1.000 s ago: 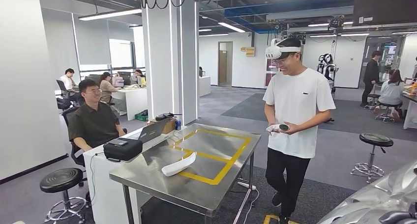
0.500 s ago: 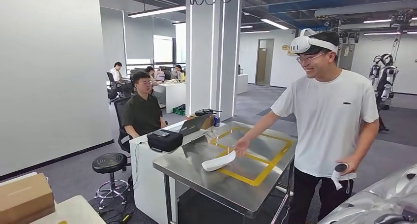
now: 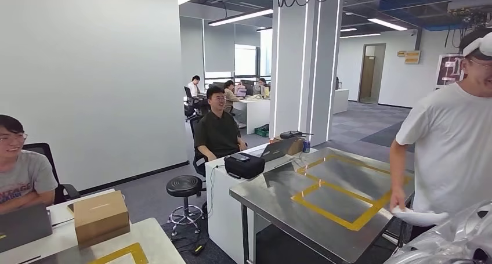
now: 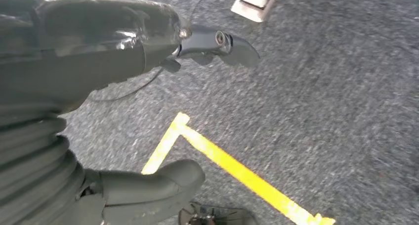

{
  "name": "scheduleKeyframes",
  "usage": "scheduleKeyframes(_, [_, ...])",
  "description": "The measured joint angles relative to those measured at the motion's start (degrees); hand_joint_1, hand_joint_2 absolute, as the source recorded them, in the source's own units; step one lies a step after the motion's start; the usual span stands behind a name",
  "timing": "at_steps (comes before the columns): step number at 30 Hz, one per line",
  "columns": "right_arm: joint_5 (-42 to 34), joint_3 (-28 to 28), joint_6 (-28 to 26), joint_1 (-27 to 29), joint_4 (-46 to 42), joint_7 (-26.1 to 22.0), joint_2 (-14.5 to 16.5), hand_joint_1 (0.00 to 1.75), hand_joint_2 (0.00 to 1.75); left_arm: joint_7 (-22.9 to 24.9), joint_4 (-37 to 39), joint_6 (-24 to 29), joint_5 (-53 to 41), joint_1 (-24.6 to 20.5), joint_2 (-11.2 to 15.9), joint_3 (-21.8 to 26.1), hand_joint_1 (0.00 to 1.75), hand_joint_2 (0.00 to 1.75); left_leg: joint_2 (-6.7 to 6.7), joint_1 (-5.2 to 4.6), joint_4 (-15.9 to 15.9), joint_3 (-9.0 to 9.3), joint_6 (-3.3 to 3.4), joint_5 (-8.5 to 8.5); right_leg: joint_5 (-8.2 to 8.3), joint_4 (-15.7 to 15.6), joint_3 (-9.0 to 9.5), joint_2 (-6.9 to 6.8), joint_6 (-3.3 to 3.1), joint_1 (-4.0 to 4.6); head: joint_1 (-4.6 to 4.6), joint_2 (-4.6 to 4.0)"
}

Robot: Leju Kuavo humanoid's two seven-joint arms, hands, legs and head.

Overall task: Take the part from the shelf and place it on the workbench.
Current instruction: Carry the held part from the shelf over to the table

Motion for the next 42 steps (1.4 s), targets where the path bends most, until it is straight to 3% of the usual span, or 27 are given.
scheduleKeyframes(2, [-0.3, 0.0, 0.1, -0.1, 0.1, 0.0, 0.0, 1.75, 1.75, 0.1, 0.0, 0.0, 0.0, 0.0, 0.0, 0.0, 0.00, 1.75, 4.32, -0.03, 4.4, -2.12, -0.65, -3.07, 0.42, -0.8, 0.31, -1.61, -0.11, -0.16, -0.07, 0.00])
scheduleKeyframes(3, [-0.4, -0.1, 0.2, -0.1, 0.1, 0.0, 0.1, 1.75, 1.75, 0.2, 0.0, 0.0, 0.0, 0.0, 0.0, 0.0, 0.00, 1.75, 5.59, 0.23, 7.8, -3.67, -1.00, -4.91, 0.45, -0.9, 0.33, -2.33, -0.21, -0.17, -0.11, 0.00])
scheduleKeyframes(5, [-0.6, 0.0, 0.4, -0.1, 0.3, 0.0, 0.1, 1.75, 1.75, 0.4, 0.0, 0.0, 0.0, 0.0, -0.1, 0.0, 0.00, 1.75, 5.93, 0.88, 13.2, -6.05, -1.56, -6.75, 0.33, -0.7, 0.32, -3.97, -0.10, -0.27, -0.11, 0.00])
scheduleKeyframes(6, [-0.7, 0.0, 0.5, -0.1, 0.5, 0.0, 0.1, 1.75, 1.75, 0.4, 0.0, 0.0, 0.0, 0.0, -0.2, 0.0, 0.00, 1.75, 6.00, 1.13, 13.5, -6.07, -1.84, -6.27, 0.21, -0.6, 0.32, -4.76, 0.05, -0.36, -0.10, 0.00])
scheduleKeyframes(8, [-0.9, 0.0, 0.6, -0.1, 0.7, 0.0, 0.1, 1.75, 1.75, 0.5, 0.0, 0.0, 0.0, 0.1, -0.1, 0.0, 0.00, 1.75, 7.33, 1.46, 8.2, -2.96, -2.34, -2.91, -0.16, -0.3, 0.38, -6.20, 0.59, -0.56, -0.10, 0.00])
scheduleKeyframes(9, [-1.0, 0.0, 0.7, -0.2, 0.8, 0.0, 0.1, 1.75, 1.75, 0.5, 0.0, 0.0, 0.0, 0.0, -0.2, 0.0, 0.00, 1.75, 9.04, 1.25, 4.6, -0.92, -2.42, -1.69, -0.43, 0.0, 0.38, -6.78, 0.97, -0.55, -0.10, -0.01])
scheduleKeyframes(11, [-1.2, 0.1, 0.9, -0.4, 1.0, 0.0, 0.1, 1.75, 1.75, 0.5, 0.0, 0.0, 0.1, 0.1, -0.2, 0.0, 0.00, 1.75, 11.43, 0.75, 0.1, 1.41, -1.67, -0.55, -0.91, 0.6, 0.43, -7.80, 1.67, -0.40, -0.06, -0.01])
scheduleKeyframes(12, [-1.4, 0.1, 1.0, -0.4, 1.1, 0.0, 0.1, 1.75, 1.75, 0.5, 0.0, 0.0, 0.1, 0.1, -0.3, 0.0, 0.00, 1.75, 11.61, 0.44, -0.3, 1.45, -1.07, -0.79, -1.01, 0.6, 0.49, -8.30, 1.93, -0.32, -0.05, -0.01])
scheduleKeyframes(14, [-1.7, 0.1, 1.1, -0.5, 1.3, 0.0, 0.1, 1.75, 1.75, 0.5, 0.0, 0.0, 0.2, 0.2, -0.3, 0.0, 0.00, 1.75, 10.20, 0.46, -0.4, 1.14, 0.02, -0.53, -1.29, 0.7, 0.61, -9.01, 2.33, -0.41, -0.05, 0.00])
scheduleKeyframes(16, [-2.0, 0.1, 1.2, -0.5, 1.5, 0.0, 0.1, 1.75, 1.75, 0.5, 0.0, 0.0, 0.3, 0.1, -0.3, 0.0, 0.00, 1.75, 8.66, 0.64, -0.5, 1.04, 0.76, -0.25, -3.13, 2.6, -0.16, -6.79, 2.75, -0.72, -0.06, 0.00])
scheduleKeyframes(18, [-2.1, 0.0, 1.5, -0.5, 1.8, 0.0, 0.0, 1.75, 1.75, 0.5, -0.1, 0.0, 0.4, 0.0, -0.3, 0.0, 0.00, 1.75, 7.04, 0.61, -0.6, 1.00, 1.31, -0.05, -6.87, 9.3, -2.96, -3.50, 2.92, -0.87, -0.02, 0.00])
scheduleKeyframes(19, [-2.1, 0.1, 1.6, -0.5, 1.9, 0.0, -0.1, 1.75, 1.75, 0.5, -0.1, 0.0, 0.4, 0.0, -0.4, 0.0, 0.00, 1.75, 6.20, 0.49, -0.6, 1.00, 1.49, 0.00, -8.52, 13.4, -4.83, -2.78, 2.87, -0.82, 0.01, 0.00])
scheduleKeyframes(20, [-2.1, 0.1, 1.7, -0.5, 2.0, 0.0, -0.1, 1.75, 1.75, 0.5, -0.1, 0.0, 0.4, 0.0, -0.4, 0.0, 0.00, 1.75, 5.31, 0.31, -0.6, 1.00, 1.62, 0.06, -9.37, 16.4, -6.34, -2.50, 2.73, -0.75, 0.01, 0.00])
scheduleKeyframes(21, [-2.1, 0.1, 1.8, -0.5, 2.1, 0.1, -0.1, 1.75, 1.75, 0.5, -0.1, 0.0, 0.4, 0.0, -0.5, 0.0, 0.00, 1.75, 4.40, 0.12, -0.5, 1.02, 1.72, 0.12, -9.05, 17.6, -7.08, -2.37, 2.46, -0.67, 0.01, 0.00])
scheduleKeyframes(22, [-2.1, 0.1, 1.8, -0.5, 2.2, 0.1, -0.1, 1.75, 1.75, 0.5, -0.1, 0.0, 0.4, 0.0, -0.5, 0.0, 0.00, 1.75, 3.46, -0.05, -0.5, 1.05, 1.80, 0.18, -7.58, 16.3, -6.79, -2.18, 2.06, -0.54, 0.00, 0.00])
scheduleKeyframes(23, [-2.1, 0.1, 1.9, -0.5, 2.3, 0.2, -0.1, 1.75, 1.75, 0.5, -0.1, 0.0, 0.4, 0.0, -0.6, 0.0, 0.00, 1.75, 2.53, -0.18, -0.5, 1.10, 1.87, 0.25, -5.29, 13.1, -5.55, -1.70, 1.55, -0.37, 0.00, 0.00])
scheduleKeyframes(25, [-2.2, 0.1, 1.9, -0.6, 2.4, 0.2, -0.1, 1.75, 1.75, 0.5, -0.2, 0.0, 0.4, 0.0, -0.8, 0.0, 0.00, 1.75, 0.88, -0.18, -0.5, 1.01, 1.84, 0.45, -1.52, 5.5, -2.39, 0.86, 0.43, -0.09, 0.00, -0.02])
scheduleKeyframes(27, [-2.2, 0.1, 1.9, -0.8, 2.4, 0.3, -0.2, 1.75, 1.75, 0.4, -0.2, 0.0, 0.4, 0.0, -1.0, 0.0, 0.00, 1.75, -0.46, 0.17, -0.6, 0.56, 1.38, 0.83, -0.43, 2.0, -0.91, 2.49, -0.13, 0.16, 0.04, -0.01])
scheduleKeyframes(29, [-2.2, 0.1, 2.0, -1.0, 2.5, 0.3, -0.2, 1.75, 1.75, 0.4, -0.2, 0.0, 0.5, 0.2, -1.1, 0.0, 0.00, 1.75, -1.62, 0.33, -0.8, 0.13, 0.67, 1.25, -0.18, 1.0, -0.51, 1.32, -0.20, 0.16, 0.06, 0.02])
scheduleKeyframes(31, [-2.2, 0.2, 2.1, -1.2, 2.6, 0.4, -0.2, 1.75, 1.75, 0.4, -0.2, -0.6, 0.5, 0.3, -1.2, 0.0, 0.00, 1.75, 1.27, -0.15, 0.1, -0.56, 0.06, 0.35, 0.35, -0.7, 0.25, -0.31, -0.29, -0.23, -0.01, 0.01])
scheduleKeyframes(33, [-2.2, 0.2, 2.1, -1.3, 2.8, 0.5, -0.2, 1.75, 1.75, 0.3, -0.3, -1.3, 0.6, 0.1, -1.2, 0.0, 0.00, 1.75, 5.43, -0.10, 4.8, -2.82, -0.61, -2.78, 0.79, -1.8, 0.70, -1.92, -0.35, -0.42, -0.09, 0.00])
scheduleKeyframes(35, [-2.2, 0.3, 2.1, -1.3, 3.0, 0.5, -0.1, 1.75, 1.75, 0.3, -0.3, -1.4, 0.6, 0.0, -1.2, 0.0, 0.00, 1.75, 6.01, 0.84, 11.4, -5.83, -1.44, -5.67, 0.75, -1.7, 0.71, -3.61, -0.24, -0.50, -0.11, 0.00])
scheduleKeyframes(36, [-2.2, 0.3, 2.1, -1.3, 3.2, 0.5, -0.1, 1.75, 1.75, 0.3, -0.3, -1.4, 0.6, 0.1, -1.3, 0.0, 0.00, 1.75, 5.93, 1.24, 12.8, -6.42, -1.87, -5.82, 0.63, -1.6, 0.71, -4.44, -0.06, -0.61, -0.09, 0.00])
scheduleKeyframes(37, [-2.2, 0.4, 2.1, -1.3, 3.3, 0.5, -0.1, 1.75, 1.75, 0.3, -0.3, -1.4, 0.7, 0.2, -1.3, 0.0, 0.00, 1.75, 5.99, 1.55, 12.3, -5.99, -2.29, -4.98, 0.46, -1.4, 0.71, -5.22, 0.20, -0.79, -0.10, 0.00])
scheduleKeyframes(39, [-2.2, 0.6, 2.1, -1.3, 3.6, 0.5, -0.1, 1.75, 1.75, 0.3, -0.3, -1.4, 0.7, 0.2, -1.4, 0.0, 0.00, 1.75, 7.92, 1.83, 6.0, -2.41, -3.09, -1.69, -0.12, -0.7, 0.72, -6.59, 1.00, -1.19, -0.09, 0.00])
scheduleKeyframes(40, [-2.2, 0.6, 2.2, -1.3, 3.7, 0.5, 0.0, 1.75, 1.75, 0.4, -0.3, -1.4, 0.7, 0.2, -1.4, 0.0, 0.00, 1.75, 9.53, 1.74, 2.7, -0.62, -3.10, -0.52, -0.50, -0.2, 0.69, -7.14, 1.49, -1.21, -0.09, 0.00])
scheduleKeyframes(42, [-2.3, 0.8, 2.3, -1.2, 4.0, 0.6, 0.0, 1.75, 1.75, 0.5, -0.2, -1.4, 0.8, 0.3, -1.4, 0.0, 0.00, 1.75, 11.60, 1.32, -0.5, 0.96, -2.22, 0.09, -1.04, 0.5, 0.68, -8.02, 2.24, -1.04, -0.07, 0.01])
